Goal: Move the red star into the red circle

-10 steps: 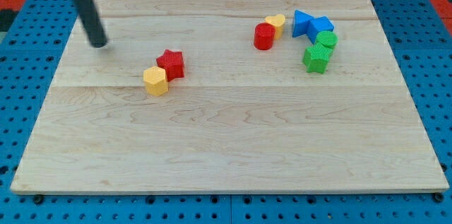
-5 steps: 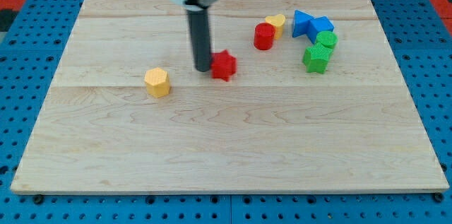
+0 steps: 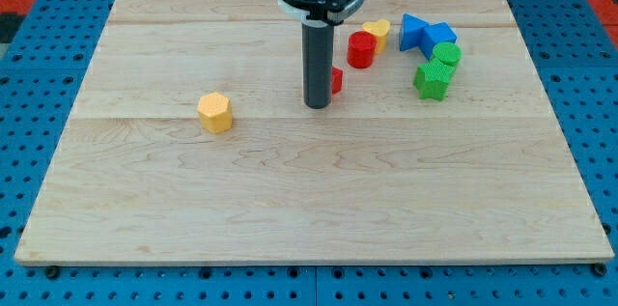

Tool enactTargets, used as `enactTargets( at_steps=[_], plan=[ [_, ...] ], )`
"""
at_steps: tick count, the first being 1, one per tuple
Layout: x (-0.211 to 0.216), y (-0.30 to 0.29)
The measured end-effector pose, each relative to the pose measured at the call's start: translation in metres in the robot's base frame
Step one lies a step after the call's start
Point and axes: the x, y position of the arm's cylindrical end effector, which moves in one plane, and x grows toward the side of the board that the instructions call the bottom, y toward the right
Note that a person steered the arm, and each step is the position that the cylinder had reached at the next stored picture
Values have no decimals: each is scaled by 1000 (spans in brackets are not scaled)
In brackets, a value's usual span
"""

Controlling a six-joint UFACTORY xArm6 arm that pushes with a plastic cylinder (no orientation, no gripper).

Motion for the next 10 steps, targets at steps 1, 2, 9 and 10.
enactTargets(
  at_steps=[1, 2, 9, 10],
  plan=[
    [1, -4],
    [3, -48],
    [-26, -53],
    [-29, -49]
  ],
)
